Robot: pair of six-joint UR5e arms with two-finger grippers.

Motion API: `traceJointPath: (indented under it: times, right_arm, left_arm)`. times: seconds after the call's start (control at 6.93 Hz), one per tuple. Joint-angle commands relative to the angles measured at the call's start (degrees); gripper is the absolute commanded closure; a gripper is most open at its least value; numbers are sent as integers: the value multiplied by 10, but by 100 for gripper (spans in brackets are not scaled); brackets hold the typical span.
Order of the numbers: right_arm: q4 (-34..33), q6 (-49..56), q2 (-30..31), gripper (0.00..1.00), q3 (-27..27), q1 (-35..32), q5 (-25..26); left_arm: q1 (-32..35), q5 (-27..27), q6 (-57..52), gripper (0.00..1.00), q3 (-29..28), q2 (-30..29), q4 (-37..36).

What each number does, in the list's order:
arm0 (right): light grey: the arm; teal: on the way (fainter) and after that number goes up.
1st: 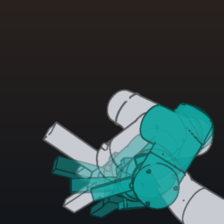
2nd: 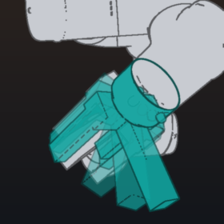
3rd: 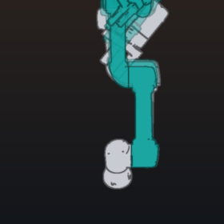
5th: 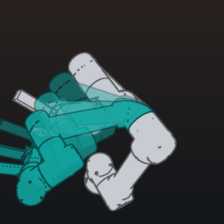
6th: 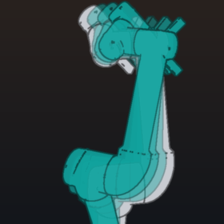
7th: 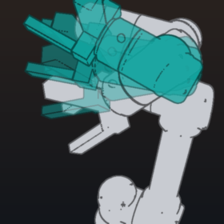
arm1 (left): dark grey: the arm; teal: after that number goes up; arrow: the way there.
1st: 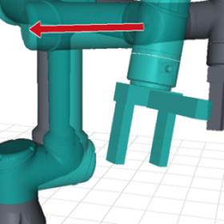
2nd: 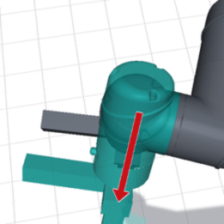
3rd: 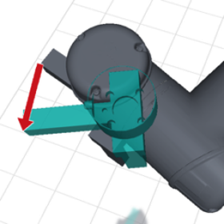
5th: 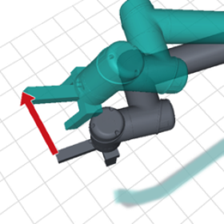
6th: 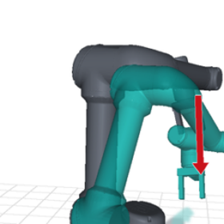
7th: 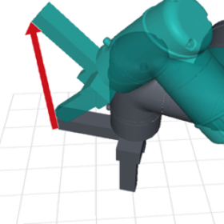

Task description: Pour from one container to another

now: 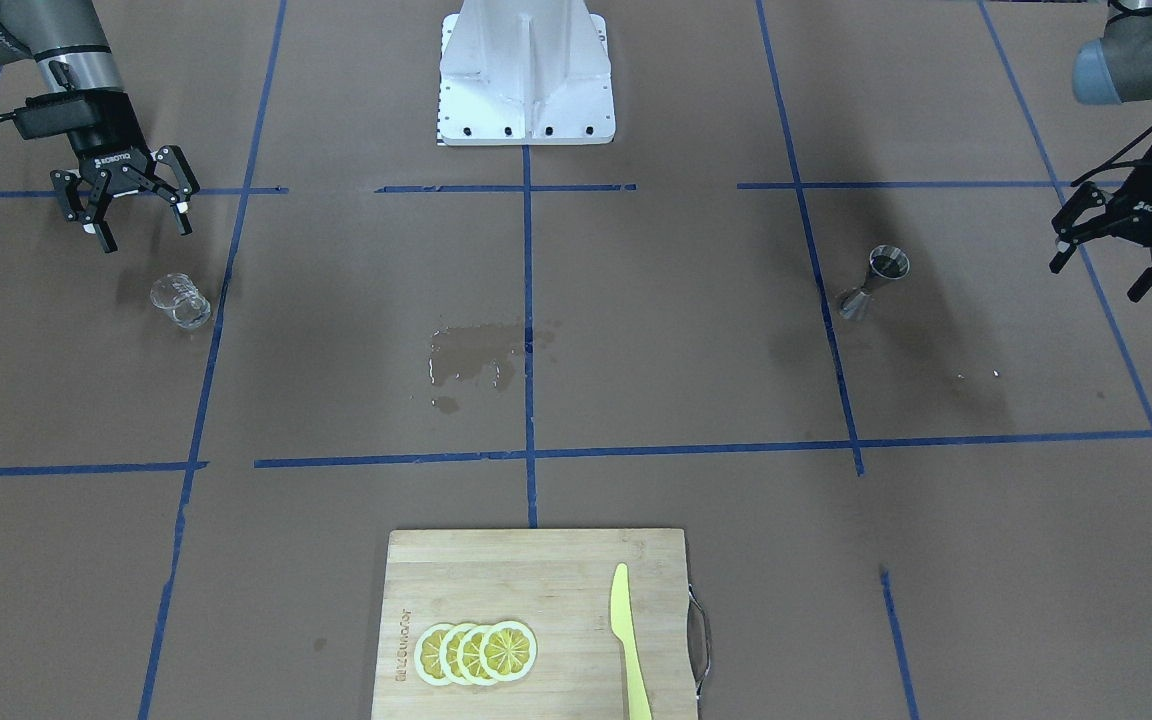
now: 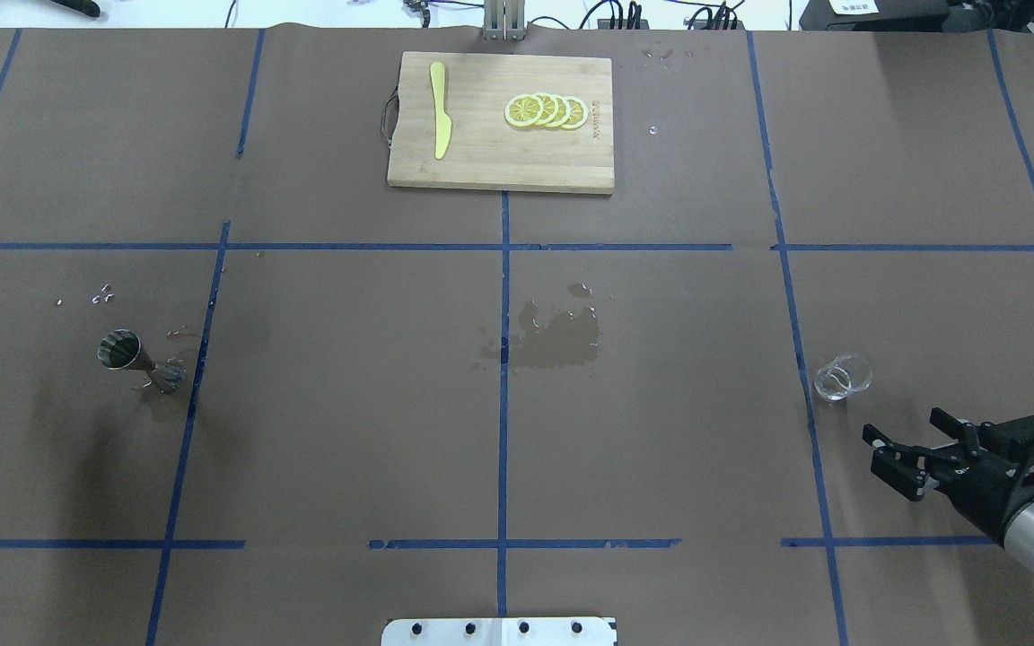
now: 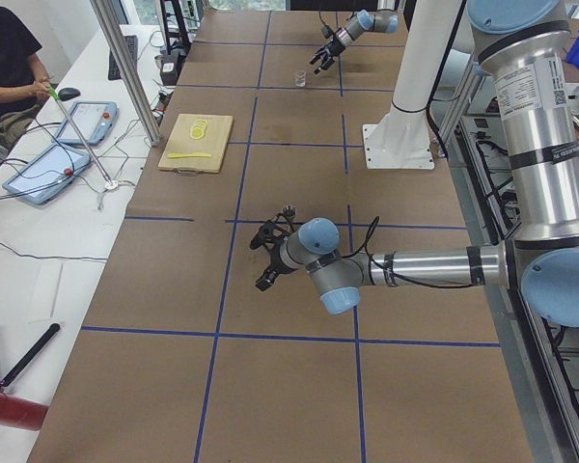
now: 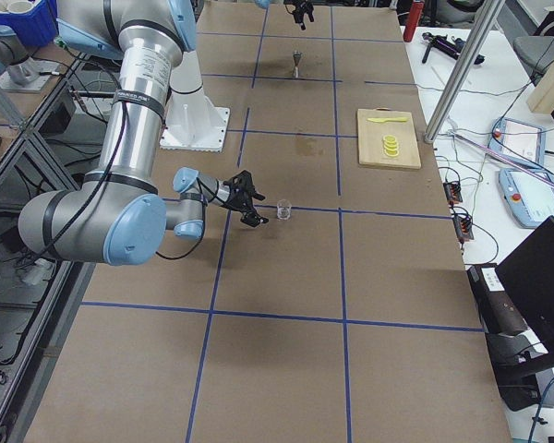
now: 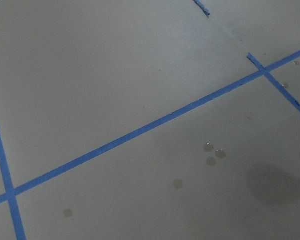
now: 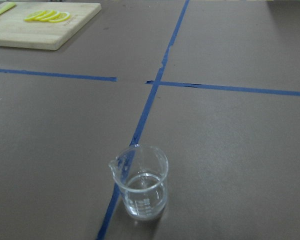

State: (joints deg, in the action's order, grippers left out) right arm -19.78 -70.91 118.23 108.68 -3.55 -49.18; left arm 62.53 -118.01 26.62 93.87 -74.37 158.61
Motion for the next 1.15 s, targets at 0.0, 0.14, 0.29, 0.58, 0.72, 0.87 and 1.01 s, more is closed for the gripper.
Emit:
traceJointPath:
  times: [0.0,0.14,0.29,0.58,0.72,0.87,1.01]
  right_arm:
    - [0,22,24,0,11,-64,-104]
    - [0,51,21,0,14,-145,-200]
    - [-2,98,15,0,9,-238,-315]
    - [-10,161,10,0,-1,-371,-468]
    - [-19,192,-7,0,-25,-437,-538]
    - [-41,256,-12,0,-31,-510,-611]
    - [-127,354,-38,0,-32,-610,-695]
  left_arm:
    - [2,0,-5,0,-10,13,-4]
    - [4,-4,-6,0,-14,12,-13]
    - [8,-3,-7,0,-12,11,-38]
    - [22,-24,-9,0,-13,5,-77]
    - [33,-100,-9,0,-15,5,-81]
    - [59,-145,-9,0,-14,1,-112]
    - [59,-170,-10,0,-8,-16,-150]
